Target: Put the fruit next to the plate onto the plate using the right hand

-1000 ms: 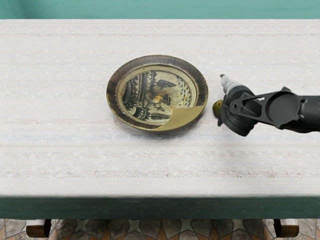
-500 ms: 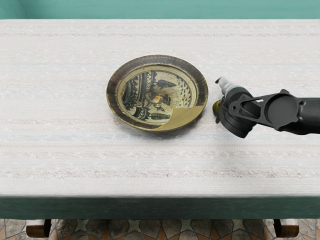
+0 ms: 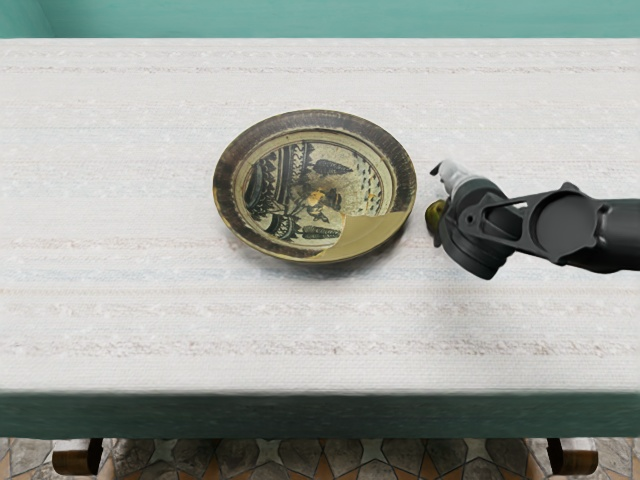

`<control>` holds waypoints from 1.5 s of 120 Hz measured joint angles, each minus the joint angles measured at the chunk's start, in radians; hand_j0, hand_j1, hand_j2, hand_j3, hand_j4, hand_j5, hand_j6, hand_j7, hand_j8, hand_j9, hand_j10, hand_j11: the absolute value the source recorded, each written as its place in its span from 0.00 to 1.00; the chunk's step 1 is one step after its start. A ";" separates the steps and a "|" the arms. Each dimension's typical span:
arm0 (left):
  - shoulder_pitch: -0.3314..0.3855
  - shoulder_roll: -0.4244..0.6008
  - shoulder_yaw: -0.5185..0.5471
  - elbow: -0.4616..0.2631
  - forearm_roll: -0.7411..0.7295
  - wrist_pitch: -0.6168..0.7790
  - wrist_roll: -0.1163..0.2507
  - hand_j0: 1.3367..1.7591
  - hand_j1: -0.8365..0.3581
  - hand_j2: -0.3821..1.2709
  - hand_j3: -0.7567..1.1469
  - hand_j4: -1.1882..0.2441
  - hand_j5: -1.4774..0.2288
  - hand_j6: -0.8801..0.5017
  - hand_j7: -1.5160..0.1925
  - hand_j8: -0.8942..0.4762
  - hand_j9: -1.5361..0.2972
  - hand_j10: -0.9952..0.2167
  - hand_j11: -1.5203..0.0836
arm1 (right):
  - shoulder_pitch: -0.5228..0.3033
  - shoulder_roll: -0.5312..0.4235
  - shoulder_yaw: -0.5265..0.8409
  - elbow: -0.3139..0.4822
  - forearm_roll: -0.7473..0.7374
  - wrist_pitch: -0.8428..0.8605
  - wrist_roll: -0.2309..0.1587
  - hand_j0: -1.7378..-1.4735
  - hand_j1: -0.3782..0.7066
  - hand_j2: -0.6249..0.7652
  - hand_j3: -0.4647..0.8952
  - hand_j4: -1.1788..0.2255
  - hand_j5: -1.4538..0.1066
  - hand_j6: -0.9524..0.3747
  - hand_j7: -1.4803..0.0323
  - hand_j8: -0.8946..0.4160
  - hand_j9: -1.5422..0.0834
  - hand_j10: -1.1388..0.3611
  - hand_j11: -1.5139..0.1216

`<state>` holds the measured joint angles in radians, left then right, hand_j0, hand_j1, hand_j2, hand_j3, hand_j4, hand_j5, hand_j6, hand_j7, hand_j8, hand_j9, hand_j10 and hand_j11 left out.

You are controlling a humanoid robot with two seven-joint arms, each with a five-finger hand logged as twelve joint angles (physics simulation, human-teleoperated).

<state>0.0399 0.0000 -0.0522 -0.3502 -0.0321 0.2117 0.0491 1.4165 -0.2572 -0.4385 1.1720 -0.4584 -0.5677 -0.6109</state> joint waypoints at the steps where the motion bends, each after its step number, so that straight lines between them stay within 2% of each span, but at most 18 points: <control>1: 0.000 0.000 0.000 0.000 0.000 0.000 0.000 0.76 0.99 0.23 0.40 0.82 0.86 0.63 0.88 0.65 0.83 0.82 0.94 | 0.000 0.000 0.000 0.000 0.000 0.000 0.000 0.30 0.26 0.42 0.34 0.69 0.75 0.55 0.79 0.52 0.78 0.61 0.75; 32: 0.000 0.000 0.000 0.000 0.000 0.000 0.000 0.76 0.99 0.23 0.40 0.82 0.86 0.63 0.88 0.65 0.83 0.82 0.94 | -0.003 0.001 -0.002 0.000 0.000 0.000 0.000 0.30 0.31 0.41 0.34 0.66 0.72 0.52 0.76 0.49 0.74 0.59 0.72; 45: 0.000 0.000 0.000 0.000 0.000 0.000 0.000 0.76 0.99 0.23 0.40 0.82 0.86 0.63 0.88 0.65 0.83 0.82 0.94 | -0.004 0.001 0.000 0.000 0.000 0.000 0.000 0.30 0.36 0.41 0.34 0.62 0.68 0.49 0.72 0.45 0.71 0.56 0.69; 53: 0.000 0.000 0.000 0.000 0.000 0.000 0.000 0.76 0.99 0.23 0.40 0.82 0.86 0.63 0.88 0.65 0.83 0.82 0.94 | -0.006 0.000 0.003 0.001 0.007 0.007 0.000 0.30 0.50 0.40 0.34 0.53 0.56 0.39 0.60 0.35 0.60 0.47 0.58; 56: 0.000 0.000 0.000 0.000 0.000 0.000 0.000 0.76 0.99 0.23 0.40 0.82 0.86 0.63 0.88 0.65 0.83 0.82 0.94 | -0.009 -0.001 0.004 0.001 0.007 0.010 0.000 0.31 0.55 0.42 0.34 0.49 0.52 0.36 0.56 0.37 0.55 0.43 0.53; 60: 0.000 0.000 0.000 0.000 0.000 0.000 0.000 0.76 0.99 0.23 0.40 0.82 0.86 0.63 0.88 0.65 0.83 0.82 0.94 | -0.012 -0.001 0.005 0.001 0.006 0.012 -0.001 0.31 0.58 0.49 0.34 0.44 0.48 0.38 0.51 0.41 0.51 0.39 0.49; 62: 0.000 0.000 0.000 0.000 0.000 0.000 0.000 0.76 0.99 0.23 0.40 0.82 0.86 0.63 0.88 0.65 0.83 0.82 0.94 | -0.013 -0.002 0.006 0.001 0.005 0.014 -0.001 0.32 0.59 0.49 0.34 0.42 0.46 0.39 0.49 0.43 0.49 0.38 0.47; 68: 0.000 0.000 0.000 0.000 0.000 0.000 0.000 0.76 0.99 0.23 0.40 0.82 0.86 0.63 0.88 0.65 0.83 0.82 0.94 | -0.015 -0.004 0.007 0.001 0.003 0.018 -0.001 0.33 0.60 0.50 0.34 0.38 0.41 0.41 0.43 0.45 0.43 0.39 0.41; 72: 0.000 0.000 0.000 0.000 0.000 0.000 0.000 0.76 0.98 0.23 0.40 0.82 0.86 0.63 0.88 0.65 0.83 0.82 0.94 | -0.016 -0.007 0.007 0.001 0.004 0.020 -0.001 0.34 0.61 0.55 0.34 0.35 0.38 0.42 0.40 0.44 0.40 0.39 0.38; 92: 0.000 0.000 0.000 0.000 0.000 0.000 0.000 0.76 0.98 0.23 0.40 0.82 0.86 0.63 0.88 0.65 0.83 0.82 0.94 | -0.013 -0.026 0.018 0.002 0.012 0.029 0.001 0.35 0.60 0.58 0.34 0.30 0.24 0.45 0.30 0.49 0.29 0.41 0.26; 109: 0.000 0.000 0.000 0.000 0.000 0.000 0.000 0.76 0.98 0.23 0.40 0.82 0.86 0.63 0.88 0.65 0.83 0.82 0.94 | -0.016 -0.131 0.130 0.002 0.011 0.119 0.003 0.35 0.55 0.52 0.34 0.28 0.19 0.45 0.27 0.49 0.24 0.40 0.21; 122: 0.000 0.000 0.000 0.000 0.000 0.000 0.000 0.76 0.98 0.23 0.40 0.82 0.86 0.63 0.88 0.65 0.83 0.82 0.94 | -0.035 -0.230 0.280 0.002 0.015 0.285 0.003 0.36 0.55 0.54 0.34 0.27 0.17 0.45 0.25 0.50 0.22 0.41 0.18; 138: 0.000 0.000 0.000 0.000 0.000 0.000 0.000 0.76 0.98 0.23 0.40 0.82 0.86 0.63 0.88 0.65 0.83 0.82 0.94 | -0.064 -0.327 0.484 0.002 0.046 0.518 0.003 0.36 0.53 0.51 0.34 0.27 0.15 0.46 0.24 0.50 0.20 0.40 0.16; 142: 0.000 0.000 0.000 0.000 0.000 0.000 0.000 0.76 0.98 0.23 0.40 0.82 0.86 0.63 0.88 0.65 0.83 0.82 0.94 | -0.066 -0.339 0.517 0.002 0.061 0.558 0.003 0.35 0.54 0.57 0.34 0.27 0.15 0.46 0.24 0.49 0.20 0.38 0.16; 151: 0.000 0.000 0.000 0.000 0.000 0.000 0.000 0.76 0.98 0.23 0.40 0.82 0.86 0.63 0.88 0.65 0.83 0.82 0.94 | -0.067 -0.352 0.582 0.002 0.085 0.617 0.004 0.35 0.52 0.57 0.34 0.27 0.14 0.44 0.24 0.48 0.19 0.36 0.14; 156: 0.000 0.000 0.000 0.000 0.000 0.000 0.000 0.76 0.98 0.23 0.40 0.82 0.86 0.63 0.88 0.65 0.83 0.82 0.94 | -0.066 -0.349 0.611 0.002 0.091 0.636 0.003 0.34 0.54 0.61 0.34 0.26 0.14 0.44 0.23 0.47 0.19 0.35 0.14; 162: 0.000 0.000 0.000 0.000 0.000 0.000 0.000 0.76 0.98 0.23 0.40 0.82 0.86 0.63 0.88 0.65 0.83 0.82 0.94 | -0.063 -0.329 0.638 0.002 0.094 0.647 0.002 0.33 0.56 0.67 0.34 0.26 0.14 0.44 0.23 0.46 0.19 0.34 0.14; 180: 0.000 0.000 0.000 0.000 0.000 0.000 0.000 0.76 0.98 0.23 0.40 0.82 0.86 0.63 0.88 0.65 0.83 0.82 0.94 | -0.036 -0.246 0.673 0.002 0.099 0.658 0.001 0.32 0.58 0.70 0.34 0.26 0.12 0.46 0.23 0.48 0.17 0.35 0.13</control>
<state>0.0399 0.0000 -0.0524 -0.3501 -0.0320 0.2117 0.0490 1.3801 -0.5029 0.2347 1.1735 -0.3591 0.0900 -0.6095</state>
